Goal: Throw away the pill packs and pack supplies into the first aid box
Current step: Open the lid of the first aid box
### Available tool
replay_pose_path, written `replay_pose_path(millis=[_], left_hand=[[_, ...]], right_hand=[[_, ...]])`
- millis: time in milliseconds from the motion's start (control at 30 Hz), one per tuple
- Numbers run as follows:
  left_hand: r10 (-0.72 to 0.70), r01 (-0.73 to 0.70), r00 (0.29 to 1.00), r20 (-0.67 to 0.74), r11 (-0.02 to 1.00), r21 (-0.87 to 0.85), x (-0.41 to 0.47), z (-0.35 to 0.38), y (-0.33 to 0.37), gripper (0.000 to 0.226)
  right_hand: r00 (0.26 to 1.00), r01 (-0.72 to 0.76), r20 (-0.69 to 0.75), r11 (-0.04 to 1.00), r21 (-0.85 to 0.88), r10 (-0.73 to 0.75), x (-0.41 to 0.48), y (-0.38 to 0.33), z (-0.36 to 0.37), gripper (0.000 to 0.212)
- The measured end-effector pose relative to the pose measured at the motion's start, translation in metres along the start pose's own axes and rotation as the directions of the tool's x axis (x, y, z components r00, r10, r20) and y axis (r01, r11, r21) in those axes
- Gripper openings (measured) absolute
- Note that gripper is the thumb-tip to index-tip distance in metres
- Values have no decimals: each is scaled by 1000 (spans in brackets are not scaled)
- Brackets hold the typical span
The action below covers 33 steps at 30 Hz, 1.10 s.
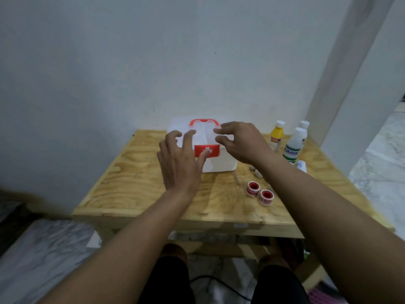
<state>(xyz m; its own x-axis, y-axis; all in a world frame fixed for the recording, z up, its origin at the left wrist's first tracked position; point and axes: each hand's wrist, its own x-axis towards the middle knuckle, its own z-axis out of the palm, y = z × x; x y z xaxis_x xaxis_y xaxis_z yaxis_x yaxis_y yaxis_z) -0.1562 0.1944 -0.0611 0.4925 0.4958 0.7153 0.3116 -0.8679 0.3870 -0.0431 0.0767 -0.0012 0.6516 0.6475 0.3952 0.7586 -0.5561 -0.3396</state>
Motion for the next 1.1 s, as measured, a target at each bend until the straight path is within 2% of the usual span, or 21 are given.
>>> replay_pose_path(millis=[33,67,100,133,167,200,233,300,433,800,1100], left_hand=[[-182,185,983,33,973,-138,-4,-4,11,52],[-378,396,918,118,874,-280,-6,-3,20,51],[-549,597,801,239,698,-397,-8,-1,28,51],[-660,746,651,375,466,-476,-8,1,35,50],[-700,821,509,501,221,-527,-8,3,41,48],[-693,837,404,597,16,-548,-7,4,45,44],[-669,822,342,660,-127,-555,-5,4,48,38],[-637,786,297,711,-261,-561,-1,2,50,30],[-605,762,269,749,-342,-550,5,-1,48,23],[-580,696,339,741,-375,-612,-1,15,36,24],[-549,669,324,771,-443,-597,-9,21,43,25]], right_hand=[[1000,-13,4,1000,8,13,-1,0,-1,34],[1000,-26,6,1000,14,26,-1,0,-3,34],[999,-35,6,999,17,35,-1,0,-4,34],[999,-38,3,999,16,37,-1,0,-5,34],[999,-34,2,999,10,34,-1,-1,-6,33],[1000,-26,3,1000,-4,26,0,-2,-7,33],[1000,-16,7,999,-30,16,1,-4,-7,33],[1000,3,12,996,-86,-2,4,-8,-7,34],[1000,17,25,992,-126,-14,8,-10,-9,34],[998,-14,54,994,-109,20,13,-10,-8,33],[997,-31,72,995,-95,38,14,-8,-8,33]])
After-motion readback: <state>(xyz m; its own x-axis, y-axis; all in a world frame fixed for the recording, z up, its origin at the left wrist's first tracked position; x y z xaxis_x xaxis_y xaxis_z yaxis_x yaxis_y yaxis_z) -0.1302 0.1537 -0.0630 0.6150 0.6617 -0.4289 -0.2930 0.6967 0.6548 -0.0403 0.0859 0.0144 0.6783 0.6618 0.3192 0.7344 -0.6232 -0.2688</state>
